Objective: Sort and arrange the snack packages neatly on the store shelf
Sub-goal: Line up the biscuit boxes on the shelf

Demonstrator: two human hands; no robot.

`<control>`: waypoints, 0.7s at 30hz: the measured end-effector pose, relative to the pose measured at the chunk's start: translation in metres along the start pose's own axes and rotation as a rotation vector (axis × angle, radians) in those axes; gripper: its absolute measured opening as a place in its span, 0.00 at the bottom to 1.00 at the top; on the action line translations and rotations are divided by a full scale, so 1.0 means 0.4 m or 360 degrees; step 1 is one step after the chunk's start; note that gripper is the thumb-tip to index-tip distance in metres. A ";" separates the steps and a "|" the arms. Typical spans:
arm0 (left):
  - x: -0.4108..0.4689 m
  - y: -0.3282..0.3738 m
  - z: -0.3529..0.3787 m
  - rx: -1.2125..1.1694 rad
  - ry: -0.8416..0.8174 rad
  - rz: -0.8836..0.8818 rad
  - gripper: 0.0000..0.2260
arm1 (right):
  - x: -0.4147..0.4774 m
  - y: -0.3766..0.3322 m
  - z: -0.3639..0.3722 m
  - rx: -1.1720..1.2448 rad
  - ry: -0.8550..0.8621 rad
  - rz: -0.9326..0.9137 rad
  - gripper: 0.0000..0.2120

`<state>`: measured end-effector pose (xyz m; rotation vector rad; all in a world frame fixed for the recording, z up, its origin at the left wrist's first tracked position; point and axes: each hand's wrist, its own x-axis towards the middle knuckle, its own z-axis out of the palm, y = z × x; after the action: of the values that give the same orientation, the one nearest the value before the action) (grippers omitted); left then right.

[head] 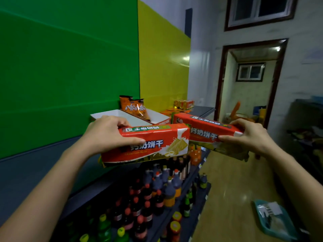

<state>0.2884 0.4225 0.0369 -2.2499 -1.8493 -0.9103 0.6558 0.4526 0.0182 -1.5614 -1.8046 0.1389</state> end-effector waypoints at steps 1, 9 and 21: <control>0.031 0.026 0.035 -0.0016 -0.0005 0.0012 0.35 | 0.023 0.037 -0.010 -0.0009 0.0009 0.0011 0.39; 0.291 0.205 0.288 -0.0145 -0.0077 0.0076 0.38 | 0.209 0.311 -0.066 -0.0023 0.0047 0.0149 0.32; 0.817 0.364 0.676 -0.0155 -0.0104 0.0186 0.35 | 0.642 0.699 -0.039 -0.0033 0.0113 0.0291 0.31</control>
<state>0.5553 0.7825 0.0200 -2.4444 -1.7121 -0.9381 0.8944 0.7475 -0.0008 -1.7232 -1.6125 0.1496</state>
